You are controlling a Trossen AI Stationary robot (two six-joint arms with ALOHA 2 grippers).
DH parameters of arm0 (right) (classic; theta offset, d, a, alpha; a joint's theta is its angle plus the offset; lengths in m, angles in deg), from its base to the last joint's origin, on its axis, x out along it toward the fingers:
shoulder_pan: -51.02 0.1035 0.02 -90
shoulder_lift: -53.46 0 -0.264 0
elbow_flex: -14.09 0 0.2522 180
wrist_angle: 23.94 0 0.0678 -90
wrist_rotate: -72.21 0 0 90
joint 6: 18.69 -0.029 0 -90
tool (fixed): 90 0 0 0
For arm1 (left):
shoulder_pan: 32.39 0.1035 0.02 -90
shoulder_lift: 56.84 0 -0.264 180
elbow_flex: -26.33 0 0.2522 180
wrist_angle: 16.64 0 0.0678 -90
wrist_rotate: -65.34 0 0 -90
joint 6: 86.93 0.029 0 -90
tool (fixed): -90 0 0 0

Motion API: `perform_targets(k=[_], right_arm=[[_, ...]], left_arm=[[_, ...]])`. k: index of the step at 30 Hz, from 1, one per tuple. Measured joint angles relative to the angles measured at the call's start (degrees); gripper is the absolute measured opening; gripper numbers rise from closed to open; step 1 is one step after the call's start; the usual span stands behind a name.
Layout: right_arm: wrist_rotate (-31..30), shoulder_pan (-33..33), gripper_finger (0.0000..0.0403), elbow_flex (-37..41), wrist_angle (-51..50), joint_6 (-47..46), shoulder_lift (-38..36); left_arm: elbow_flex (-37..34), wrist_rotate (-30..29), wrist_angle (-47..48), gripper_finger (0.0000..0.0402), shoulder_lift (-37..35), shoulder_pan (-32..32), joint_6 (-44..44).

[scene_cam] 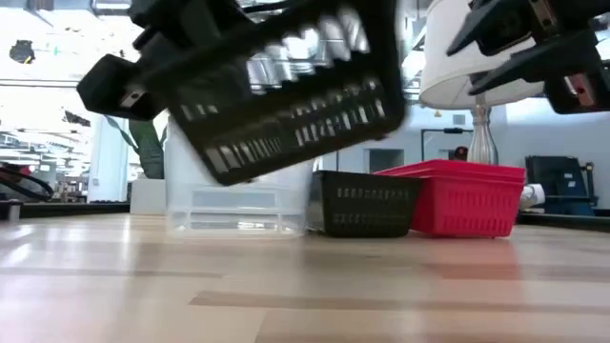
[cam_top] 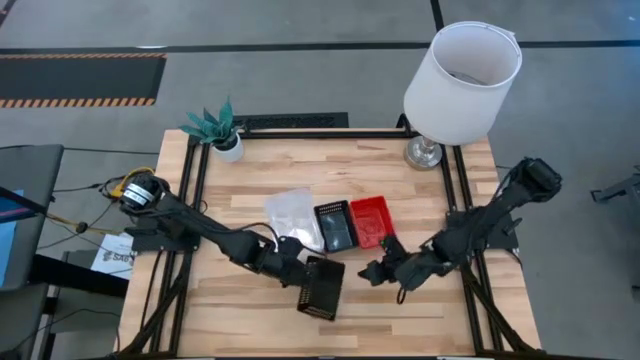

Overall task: Stack baskets by color
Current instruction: Stack the bottom black bin on the top black bin

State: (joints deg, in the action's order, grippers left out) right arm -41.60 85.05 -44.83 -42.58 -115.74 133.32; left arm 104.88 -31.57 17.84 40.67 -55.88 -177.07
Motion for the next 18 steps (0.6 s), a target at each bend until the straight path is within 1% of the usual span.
perform_targets(k=[4,8,10,12,14,16,18], right_arm=[[-2.64,0.74,0.0169,-4.06,0.22,2.42,4.16],[-2.87,1.0,0.0169,-7.79,-2.98,3.06,6.59],[-2.97,1.31,0.0169,-8.95,-5.14,3.08,6.79],[-3.09,1.58,0.0169,-9.5,-7.05,3.08,6.76],[-3.09,1.63,0.0169,-9.54,-8.69,3.06,6.3],[-3.11,1.61,0.0168,-9.54,-9.26,3.06,5.95],[-3.09,1.6,0.0169,-9.58,-9.8,3.07,5.95]], left_arm=[[0.0,-2.74,-1.67,0.0,0.0,0.32,-3.96],[0.0,-2.06,-2.02,0.0,0.0,-0.45,-7.07],[0.02,0.08,-2.57,0.0,0.0,-1.43,-7.68],[0.02,4.02,-2.74,0.0,0.0,-2.62,-7.9],[0.44,6.52,-1.86,0.0,0.0,-4.48,-8.42],[0.83,5.71,-1.12,0.0,0.0,-6.91,-12.43],[0.69,2.78,0.2,0.0,0.13,-8.86,-18.18]])
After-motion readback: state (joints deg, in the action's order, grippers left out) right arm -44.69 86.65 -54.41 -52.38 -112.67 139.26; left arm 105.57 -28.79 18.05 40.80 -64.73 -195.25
